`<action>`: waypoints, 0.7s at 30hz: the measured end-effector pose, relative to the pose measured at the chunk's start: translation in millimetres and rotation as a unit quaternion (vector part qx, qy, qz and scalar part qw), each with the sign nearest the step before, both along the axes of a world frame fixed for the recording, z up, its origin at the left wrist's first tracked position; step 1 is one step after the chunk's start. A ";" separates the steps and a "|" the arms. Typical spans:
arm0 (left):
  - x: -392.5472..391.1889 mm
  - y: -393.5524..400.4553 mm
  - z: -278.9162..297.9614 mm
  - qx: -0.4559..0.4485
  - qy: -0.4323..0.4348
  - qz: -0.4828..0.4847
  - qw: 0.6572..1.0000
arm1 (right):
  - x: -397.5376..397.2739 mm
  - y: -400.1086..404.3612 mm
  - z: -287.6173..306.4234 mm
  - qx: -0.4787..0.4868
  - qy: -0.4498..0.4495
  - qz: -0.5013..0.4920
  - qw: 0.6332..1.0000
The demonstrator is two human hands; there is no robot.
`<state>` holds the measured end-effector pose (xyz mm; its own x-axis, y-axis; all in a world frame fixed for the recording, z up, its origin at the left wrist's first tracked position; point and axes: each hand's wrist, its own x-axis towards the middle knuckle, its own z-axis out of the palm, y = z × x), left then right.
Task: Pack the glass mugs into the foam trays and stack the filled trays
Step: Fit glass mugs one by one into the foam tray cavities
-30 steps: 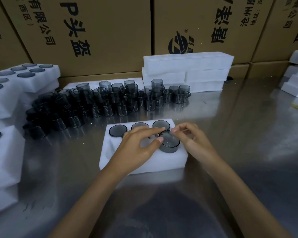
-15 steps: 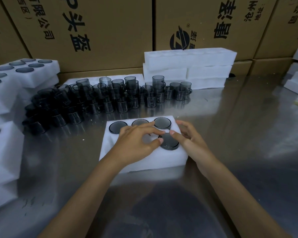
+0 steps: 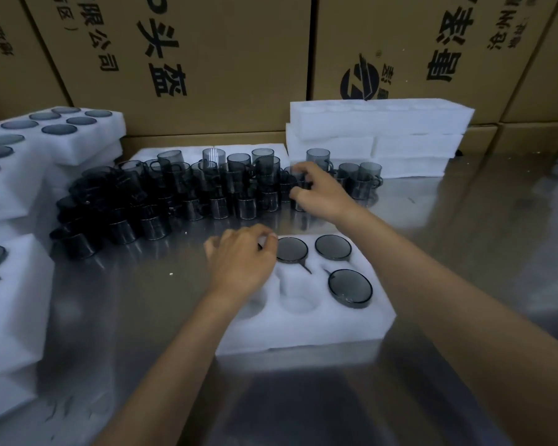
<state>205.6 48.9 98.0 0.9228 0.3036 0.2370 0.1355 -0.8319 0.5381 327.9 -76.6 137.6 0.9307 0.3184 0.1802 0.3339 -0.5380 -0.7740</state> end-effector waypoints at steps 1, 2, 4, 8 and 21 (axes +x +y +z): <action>1.5 0.5 -1.0 0.000 0.010 0.003 1.000 | 8.7 14.8 2.9 -0.035 -0.007 0.009 0.999; 3.2 1.7 -0.9 -0.012 0.017 0.004 1.000 | 16.5 27.9 5.5 -0.067 -0.017 0.015 0.998; 6.5 6.4 -0.7 -0.046 0.024 0.003 0.999 | 28.8 51.5 5.3 -0.130 -0.055 0.024 0.990; 8.8 12.0 -1.1 -0.042 0.030 -0.012 0.999 | 42.1 84.9 -4.0 -0.248 -0.111 0.068 0.960; 5.3 8.3 0.4 -0.057 0.022 -0.019 0.998 | 25.5 82.6 -9.4 -0.190 -0.304 0.023 0.933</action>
